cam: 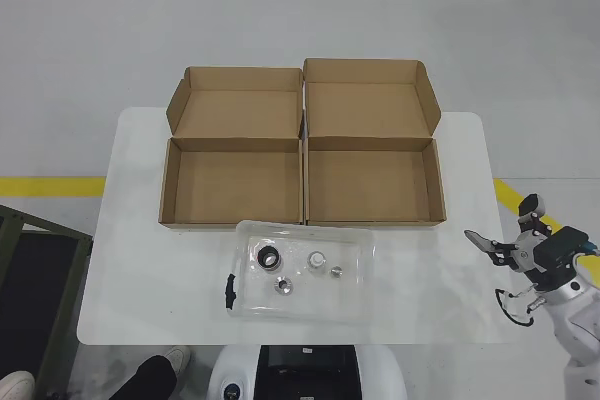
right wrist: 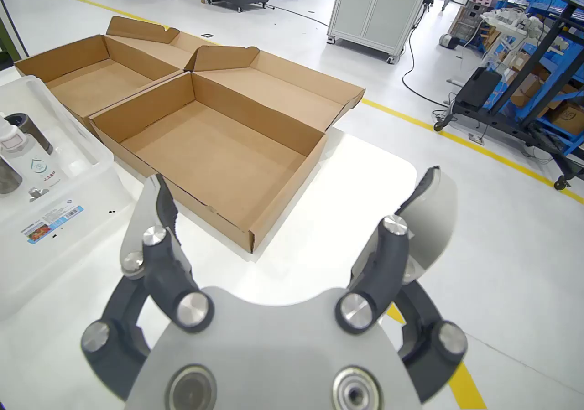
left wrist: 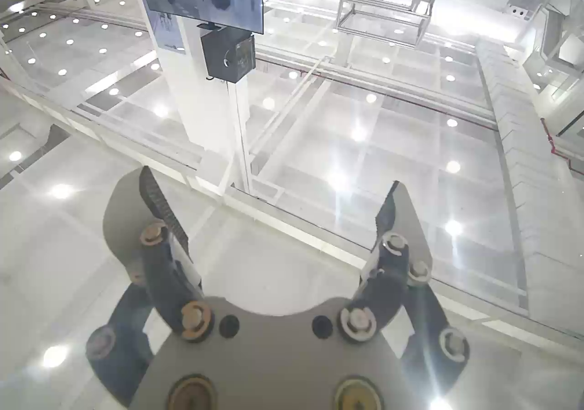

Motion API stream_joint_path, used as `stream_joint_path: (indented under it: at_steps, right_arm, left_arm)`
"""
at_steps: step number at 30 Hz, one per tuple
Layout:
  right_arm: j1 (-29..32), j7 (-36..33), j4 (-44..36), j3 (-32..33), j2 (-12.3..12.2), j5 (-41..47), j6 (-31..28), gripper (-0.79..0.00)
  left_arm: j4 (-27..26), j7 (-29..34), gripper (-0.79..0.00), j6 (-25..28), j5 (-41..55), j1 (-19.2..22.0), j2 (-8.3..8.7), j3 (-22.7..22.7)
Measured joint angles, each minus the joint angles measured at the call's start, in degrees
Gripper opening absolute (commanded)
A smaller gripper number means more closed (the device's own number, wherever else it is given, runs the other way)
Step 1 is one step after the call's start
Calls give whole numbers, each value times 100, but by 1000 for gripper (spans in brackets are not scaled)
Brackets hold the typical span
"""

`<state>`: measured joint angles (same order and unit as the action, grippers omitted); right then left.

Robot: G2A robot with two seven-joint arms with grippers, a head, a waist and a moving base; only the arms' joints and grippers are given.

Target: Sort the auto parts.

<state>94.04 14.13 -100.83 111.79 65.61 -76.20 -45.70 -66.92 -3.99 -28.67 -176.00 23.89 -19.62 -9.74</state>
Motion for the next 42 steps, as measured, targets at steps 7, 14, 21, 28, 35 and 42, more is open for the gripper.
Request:
stream_joint_path:
  at_steps: [7, 14, 21, 28, 35, 42]
  right_arm:
    - [0, 0, 0, 0, 0, 0, 0, 0]
    - [0, 0, 0, 0, 0, 0, 0, -1]
    - [0, 0, 0, 0, 0, 0, 0, -1]
    - [-14, -49, -46, -43, -3, -22, -19, 0]
    - [-273, -632, -353, -338, -68, 84, -484, 0]
    - [-515, -1449, -883, -772, -145, 397, -1169, 0]
  left_arm:
    - [0, 0, 0, 0, 0, 0, 0, 0]
    - [0, 0, 0, 0, 0, 0, 0, 0]
    - [0, 0, -1, 0, 0, 0, 0, 0]
    - [0, 0, 0, 0, 0, 0, 0, 0]
    - [0, 0, 0, 0, 0, 0, 0, 0]
    - [0, 0, 0, 0, 0, 0, 0, 0]
